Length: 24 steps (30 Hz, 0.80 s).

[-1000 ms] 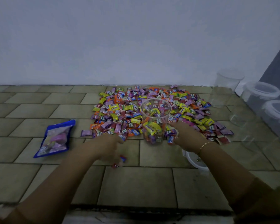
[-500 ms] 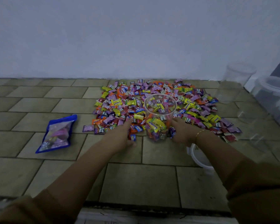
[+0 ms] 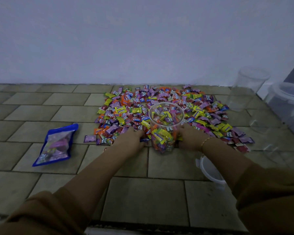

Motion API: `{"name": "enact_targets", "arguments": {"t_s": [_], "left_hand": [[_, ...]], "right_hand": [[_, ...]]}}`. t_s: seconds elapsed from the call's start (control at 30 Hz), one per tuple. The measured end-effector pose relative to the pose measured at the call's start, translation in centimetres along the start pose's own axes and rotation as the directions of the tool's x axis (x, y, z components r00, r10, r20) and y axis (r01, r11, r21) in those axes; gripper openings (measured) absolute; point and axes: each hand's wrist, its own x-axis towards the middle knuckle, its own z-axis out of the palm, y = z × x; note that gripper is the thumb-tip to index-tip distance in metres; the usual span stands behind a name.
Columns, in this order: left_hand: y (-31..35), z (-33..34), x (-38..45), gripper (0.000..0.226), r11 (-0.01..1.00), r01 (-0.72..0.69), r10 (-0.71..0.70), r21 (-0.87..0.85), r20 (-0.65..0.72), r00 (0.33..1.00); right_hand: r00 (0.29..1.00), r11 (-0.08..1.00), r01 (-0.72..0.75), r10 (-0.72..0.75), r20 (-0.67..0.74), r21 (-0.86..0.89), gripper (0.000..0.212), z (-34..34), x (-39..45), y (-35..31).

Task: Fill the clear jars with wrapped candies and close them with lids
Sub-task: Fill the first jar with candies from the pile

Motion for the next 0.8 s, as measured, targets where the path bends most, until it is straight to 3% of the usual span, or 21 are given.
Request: {"name": "enact_targets", "arguments": {"t_s": [0.13, 0.27, 0.37, 0.5, 0.67, 0.8], "left_hand": [[0.0, 0.0, 0.3, 0.039, 1.000, -0.023, 0.023, 0.013, 0.008, 1.000], [-0.5, -0.2, 0.7, 0.038, 0.998, -0.039, 0.039, -0.043, -0.003, 0.999], [-0.7, -0.7, 0.8, 0.032, 0.991, -0.045, 0.043, -0.129, -0.023, 0.999], [-0.9, -1.7, 0.3, 0.022, 0.965, 0.005, -0.022, -0.261, -0.064, 0.998], [-1.1, -4.5, -0.9, 0.039, 0.889, -0.019, -0.112, -0.458, -0.257, 0.960], [-0.4, -8.1, -2.2, 0.044, 0.811, -0.133, -0.173, -0.569, -0.451, 0.876]], "right_hand": [[0.996, 0.999, -0.026, 0.022, -0.086, -0.046, 0.042, 0.4, 0.1, 0.5], [0.979, 0.999, -0.022, 0.029, -0.200, 0.041, 0.033, 0.0, 0.0, 1.1], [0.950, 0.960, -0.020, 0.106, -0.295, 0.279, 0.027, -0.6, -0.4, 1.7], [0.914, 0.826, 0.084, 0.159, -0.372, 0.558, 0.017, -2.4, -1.7, 1.9], [0.858, 0.687, 0.241, 0.179, -0.481, 0.685, 0.020, -5.4, -3.4, 1.2], [0.826, 0.604, 0.363, 0.143, -0.545, 0.709, 0.019, -8.1, -5.3, -0.4]]}}
